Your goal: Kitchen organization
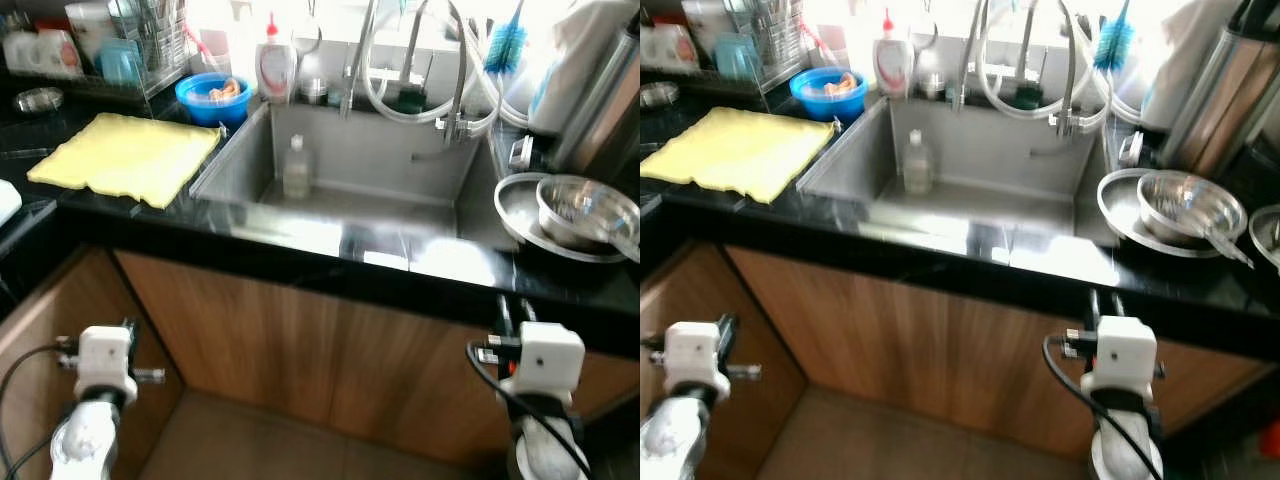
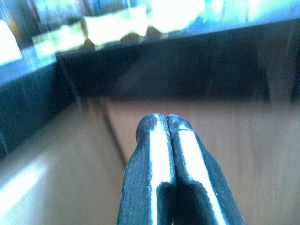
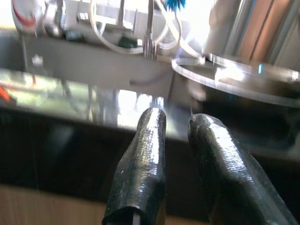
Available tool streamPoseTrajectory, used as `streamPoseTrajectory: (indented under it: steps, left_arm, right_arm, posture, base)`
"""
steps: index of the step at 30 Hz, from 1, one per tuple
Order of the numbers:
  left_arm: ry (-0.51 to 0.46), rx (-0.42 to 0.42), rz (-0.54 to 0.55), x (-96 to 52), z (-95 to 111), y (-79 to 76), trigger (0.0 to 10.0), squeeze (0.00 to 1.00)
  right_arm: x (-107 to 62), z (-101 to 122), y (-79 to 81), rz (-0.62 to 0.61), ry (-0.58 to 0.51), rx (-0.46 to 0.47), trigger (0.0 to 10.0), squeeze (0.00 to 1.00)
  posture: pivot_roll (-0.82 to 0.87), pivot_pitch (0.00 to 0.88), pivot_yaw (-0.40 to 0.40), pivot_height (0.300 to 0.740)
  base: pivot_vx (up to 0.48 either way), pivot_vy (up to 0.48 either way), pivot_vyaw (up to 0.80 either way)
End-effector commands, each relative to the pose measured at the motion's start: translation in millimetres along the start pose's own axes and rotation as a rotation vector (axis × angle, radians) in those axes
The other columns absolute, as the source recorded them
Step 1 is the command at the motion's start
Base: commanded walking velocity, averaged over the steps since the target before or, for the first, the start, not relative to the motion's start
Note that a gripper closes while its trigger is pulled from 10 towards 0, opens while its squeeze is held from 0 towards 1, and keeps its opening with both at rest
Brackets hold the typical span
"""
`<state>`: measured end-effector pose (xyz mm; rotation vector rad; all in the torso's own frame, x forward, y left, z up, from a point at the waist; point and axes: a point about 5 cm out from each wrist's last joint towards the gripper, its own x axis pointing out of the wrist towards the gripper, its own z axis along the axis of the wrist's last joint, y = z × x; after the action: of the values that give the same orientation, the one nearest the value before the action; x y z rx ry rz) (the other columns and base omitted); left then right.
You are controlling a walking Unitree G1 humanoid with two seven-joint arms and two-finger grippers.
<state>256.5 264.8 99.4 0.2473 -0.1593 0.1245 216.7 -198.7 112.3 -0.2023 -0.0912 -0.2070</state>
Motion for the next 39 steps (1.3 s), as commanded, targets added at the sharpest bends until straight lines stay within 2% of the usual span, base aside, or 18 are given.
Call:
streamPoseTrajectory:
  steps: [1, 4, 5, 7, 8, 12, 13, 14, 16, 17, 20, 24, 35, 39]
  left_arm:
    - [-0.075, -0.031, 0.01, 11.7, 20, -3.7, 10.0, 0.0]
    - [-0.13, -0.068, -0.001, 22.2, 38, -16.5, 10.0, 0.0]
    - [-0.153, -0.093, -0.03, 25.9, 46, -27.6, 10.0, 0.0]
    - [-0.166, -0.111, -0.061, 27.8, 52, -37.4, 10.0, 0.0]
    - [-0.18, -0.133, -0.106, 30.4, 57, -50.9, 10.0, 0.0]
    - [-0.17, -0.166, -0.168, 32.4, 60, -75.1, 10.0, 0.0]
    - [-0.165, -0.177, -0.212, 31.9, 62, -88.3, 10.0, 0.0]
    - [-0.165, -0.177, -0.212, 31.9, 62, -88.3, 10.0, 0.0]
    - [-0.187, -0.182, -0.256, 32.4, 70, -98.6, 10.0, 0.0]
    - [-0.187, -0.182, -0.256, 32.4, 70, -98.6, 10.0, 0.0]
    - [-0.194, -0.178, -0.283, 44.8, 77, -97.8, 10.0, 0.0]
    - [-0.209, -0.166, -0.3, 52.8, 83, -96.8, 10.0, 0.0]
    - [-0.206, -0.214, -0.303, 50.4, 87, -104.8, 10.0, 0.0]
    - [-0.207, -0.22, -0.305, 52.9, 89, -105.1, 10.0, 0.0]
  right_arm:
    - [4.2, 11, 0.3, -0.014, -0.037, 0.019, 10.0, 0.0]
    - [5.6, 14, 1.9, -0.02, -0.042, 0.032, 10.0, 0.0]
    - [6.1, 16, 5.0, -0.01, -0.051, 0.044, 10.0, 0.0]
    - [7.4, 21, 6.4, -0.002, -0.064, 0.048, 10.0, 0.0]
    - [10.6, 28, 5.7, -0.001, -0.085, 0.05, 10.0, 0.0]
    - [16.3, 38, 1.9, 0.01, -0.12, 0.051, 10.0, 0.0]
    - [19.1, 42, -0.2, 0.007, -0.13, 0.058, 10.0, 0.0]
    - [19.1, 42, -0.2, 0.007, -0.13, 0.058, 10.0, 0.0]
    - [22.4, 48, -0.9, -0.009, -0.146, 0.082, 10.0, 0.0]
    - [22.4, 48, -0.9, -0.009, -0.146, 0.082, 10.0, 0.0]
    - [26.9, 51, 8.4, 0.009, -0.15, 0.098, 10.0, 0.0]
    - [28.7, 51, 9.0, -0.011, -0.148, 0.111, 10.0, 0.0]
    - [26.2, 55, 6.2, -0.03, -0.152, 0.12, 10.0, 0.0]
    - [26.0, 55, 6.6, -0.033, -0.148, 0.125, 10.0, 0.0]
  posture:
    - [0.05, 0.0, -0.001, 0.74]
    - [0.04, 0.0, -0.003, 0.74]
    - [0.02, 0.0, -0.011, 0.74]
    - [0.0, 0.0, -0.024, 0.74]
    - [-0.01, 0.0, -0.035, 0.74]
    - [-0.02, 0.0, -0.049, 0.74]
    - [-0.03, 0.0, -0.046, 0.74]
    - [-0.03, 0.0, -0.046, 0.74]
    - [-0.02, 0.0, -0.037, 0.74]
    - [-0.02, 0.0, -0.037, 0.74]
    - [-0.02, 0.0, -0.011, 0.74]
    - [-0.04, 0.0, 0.006, 0.74]
    - [-0.05, 0.0, 0.022, 0.74]
    - [-0.05, 0.0, 0.023, 0.74]
  base:
    - [0.0, 0.0, 0.0]
    - [0.0, 0.0, 0.0]
    - [0.0, 0.0, 0.0]
    - [0.0, 0.0, 0.0]
    - [0.0, 0.0, 0.0]
    - [0.0, 0.0, 0.0]
    - [0.0, 0.0, 0.0]
    - [0.0, 0.0, 0.0]
    - [0.0, 0.0, 0.0]
    - [0.0, 0.0, 0.0]
    - [0.0, 0.0, 0.0]
    - [0.0, 0.0, 0.0]
    - [0.0, 0.0, 0.0]
    - [0.0, 0.48, 0.0]
